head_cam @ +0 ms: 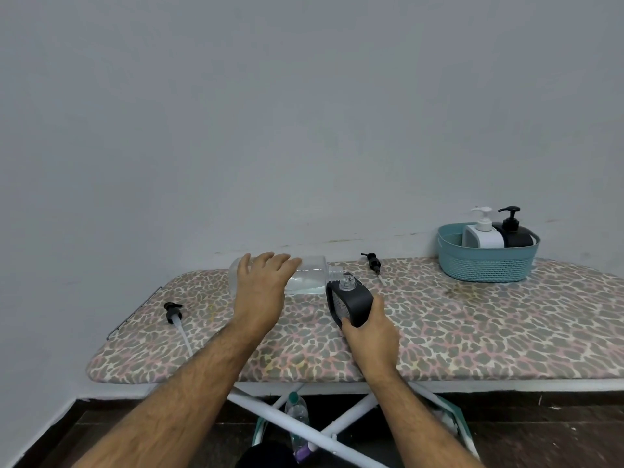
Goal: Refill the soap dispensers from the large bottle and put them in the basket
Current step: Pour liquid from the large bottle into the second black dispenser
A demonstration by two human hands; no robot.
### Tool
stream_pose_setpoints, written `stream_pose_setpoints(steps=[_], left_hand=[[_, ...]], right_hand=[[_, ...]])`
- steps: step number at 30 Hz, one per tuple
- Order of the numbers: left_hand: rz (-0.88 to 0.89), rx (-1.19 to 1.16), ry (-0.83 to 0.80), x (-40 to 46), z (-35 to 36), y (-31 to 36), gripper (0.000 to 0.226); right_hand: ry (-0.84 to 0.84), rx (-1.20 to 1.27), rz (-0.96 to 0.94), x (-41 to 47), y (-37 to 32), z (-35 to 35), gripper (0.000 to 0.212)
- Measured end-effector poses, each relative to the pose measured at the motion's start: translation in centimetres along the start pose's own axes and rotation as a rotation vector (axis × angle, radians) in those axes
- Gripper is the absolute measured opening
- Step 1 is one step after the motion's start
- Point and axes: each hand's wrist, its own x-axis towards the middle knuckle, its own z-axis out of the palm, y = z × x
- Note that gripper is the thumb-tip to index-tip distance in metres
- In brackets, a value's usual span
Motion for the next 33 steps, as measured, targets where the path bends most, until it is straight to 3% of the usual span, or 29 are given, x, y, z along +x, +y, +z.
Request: stream_pose_setpoints(steps=[33], left_hand=[[0.006,0.018,-0.034,0.29,-0.56,0.1,0.078]], right_hand=[[-0.027,0.022,0.024,0.0,-0.12,-0.13,0.048]])
